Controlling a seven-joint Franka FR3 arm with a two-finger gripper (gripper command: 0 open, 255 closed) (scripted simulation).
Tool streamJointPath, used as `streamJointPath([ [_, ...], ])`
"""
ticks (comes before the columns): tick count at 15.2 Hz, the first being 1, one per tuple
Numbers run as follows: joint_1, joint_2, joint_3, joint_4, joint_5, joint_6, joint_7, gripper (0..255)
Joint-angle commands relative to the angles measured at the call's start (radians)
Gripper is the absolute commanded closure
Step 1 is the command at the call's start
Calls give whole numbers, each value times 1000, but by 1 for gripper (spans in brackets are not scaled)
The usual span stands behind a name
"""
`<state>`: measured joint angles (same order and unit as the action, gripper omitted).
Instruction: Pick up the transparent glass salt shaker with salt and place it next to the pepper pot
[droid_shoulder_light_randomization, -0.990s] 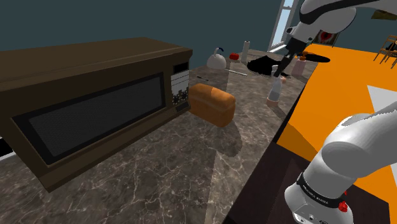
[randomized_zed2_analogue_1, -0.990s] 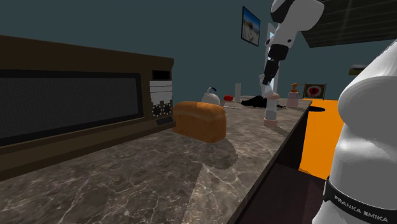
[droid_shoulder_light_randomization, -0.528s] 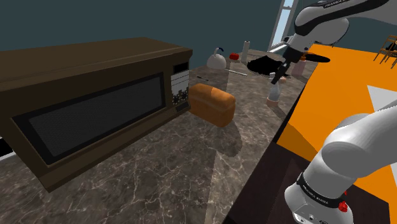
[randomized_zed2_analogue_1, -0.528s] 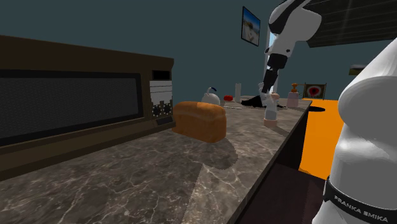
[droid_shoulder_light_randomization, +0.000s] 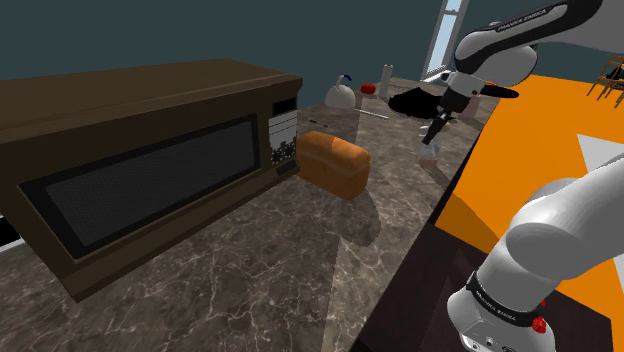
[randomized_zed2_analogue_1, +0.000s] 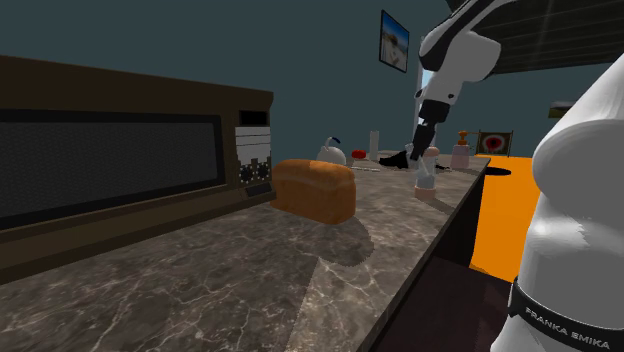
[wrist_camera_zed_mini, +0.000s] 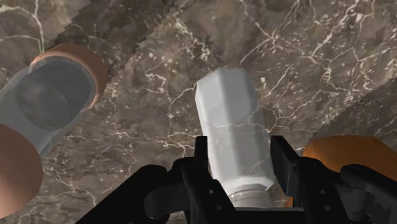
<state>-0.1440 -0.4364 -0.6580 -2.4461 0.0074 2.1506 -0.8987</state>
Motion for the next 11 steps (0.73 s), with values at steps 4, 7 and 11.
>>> streamJointPath([
  [4,11,33,-24,-43,16,72,-28,255],
  [7,21,57,-40,-66,30,115,-48,255],
  [11,38,94,-65,-93,55,173,-80,255],
])
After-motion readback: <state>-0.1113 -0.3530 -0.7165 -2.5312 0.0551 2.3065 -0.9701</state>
